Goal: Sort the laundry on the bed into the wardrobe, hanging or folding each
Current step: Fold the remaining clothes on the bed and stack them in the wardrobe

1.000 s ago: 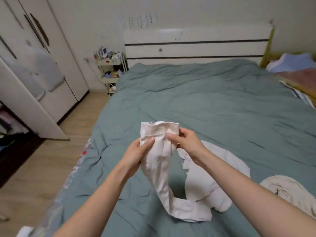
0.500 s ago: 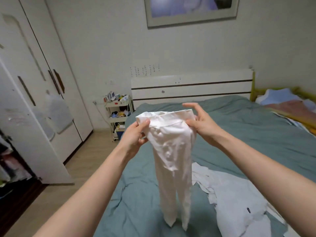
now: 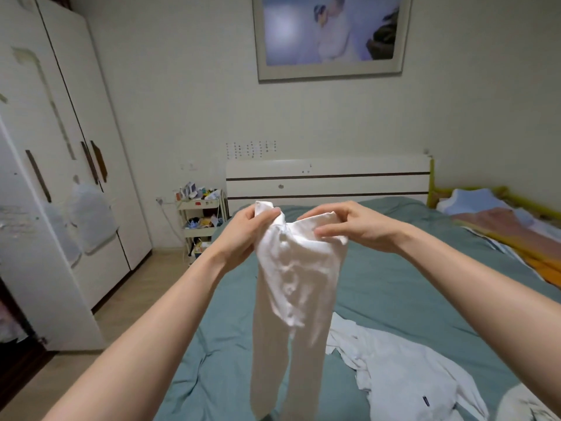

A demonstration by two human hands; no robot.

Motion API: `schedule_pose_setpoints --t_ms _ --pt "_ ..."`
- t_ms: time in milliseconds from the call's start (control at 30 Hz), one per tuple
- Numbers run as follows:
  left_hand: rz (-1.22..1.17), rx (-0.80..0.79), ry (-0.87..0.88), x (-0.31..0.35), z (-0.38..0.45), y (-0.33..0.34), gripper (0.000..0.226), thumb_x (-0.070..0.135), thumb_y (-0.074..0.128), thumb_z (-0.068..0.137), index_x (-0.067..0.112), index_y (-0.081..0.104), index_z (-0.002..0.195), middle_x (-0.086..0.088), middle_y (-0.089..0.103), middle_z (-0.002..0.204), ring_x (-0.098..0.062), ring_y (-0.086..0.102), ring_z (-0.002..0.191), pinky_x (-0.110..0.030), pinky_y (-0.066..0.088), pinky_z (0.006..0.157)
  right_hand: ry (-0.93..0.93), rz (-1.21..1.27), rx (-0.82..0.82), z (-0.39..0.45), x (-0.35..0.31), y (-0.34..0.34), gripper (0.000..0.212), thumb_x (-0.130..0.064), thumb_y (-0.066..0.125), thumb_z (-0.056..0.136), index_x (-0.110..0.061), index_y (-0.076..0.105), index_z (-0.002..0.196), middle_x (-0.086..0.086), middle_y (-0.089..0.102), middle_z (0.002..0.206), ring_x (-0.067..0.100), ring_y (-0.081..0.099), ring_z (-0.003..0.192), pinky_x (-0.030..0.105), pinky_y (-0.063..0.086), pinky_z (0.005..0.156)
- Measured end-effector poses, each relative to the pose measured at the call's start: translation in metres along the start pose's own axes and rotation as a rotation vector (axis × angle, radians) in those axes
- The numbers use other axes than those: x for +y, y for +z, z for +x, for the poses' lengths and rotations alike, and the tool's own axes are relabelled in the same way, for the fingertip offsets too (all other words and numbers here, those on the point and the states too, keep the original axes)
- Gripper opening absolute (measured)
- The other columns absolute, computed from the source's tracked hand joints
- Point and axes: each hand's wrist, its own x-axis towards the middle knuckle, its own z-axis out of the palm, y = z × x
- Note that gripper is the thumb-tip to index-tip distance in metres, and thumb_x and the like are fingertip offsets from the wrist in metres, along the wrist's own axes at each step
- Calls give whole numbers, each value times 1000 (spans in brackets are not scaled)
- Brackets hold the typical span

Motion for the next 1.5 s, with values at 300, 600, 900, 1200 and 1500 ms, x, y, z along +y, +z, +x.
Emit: schedule_pose_setpoints --t_ms 300,600,900,1200,1500 --pt "31 49 -33 8 13 5 8 23 68 88 19 65 82 1 59 70 -14 55 63 -28 44 59 -105 -165 203 1 -1 -7 46 16 47 84 -16 71 107 6 71 102 1 61 90 18 47 81" --pt "160 -11 -41 11 14 11 24 29 63 93 16 54 75 3 54 64 -9 51 57 -20 41 53 -15 -530 163 2 12 -9 39 7 40 85 -22 65 92 7 67 95 16 56 82 26 44 72" --pt "278 210 14 2 25 6 26 32 61 93 14 56 76 2 57 67 -10 52 56 -18 42 51 53 -604 181 11 21 6 35 -36 71 82 0 71 84 15 61 105 28 55 100 36 46 84" --pt "336 404 58 2 37 2 26 36 59 94 13 50 83 -11 57 80 -19 51 65 -30 40 59 -127 -1087 502 28 4 28 16 -13 52 89 -18 67 93 -8 52 117 29 59 85 28 27 60" --pt "420 226 126 15 20 -14 31 34 71 86 13 54 70 6 52 56 -6 43 49 -17 35 46 -53 -719 360 32 8 -4 15 -2 47 77 5 61 79 12 56 102 28 54 87 33 40 74"
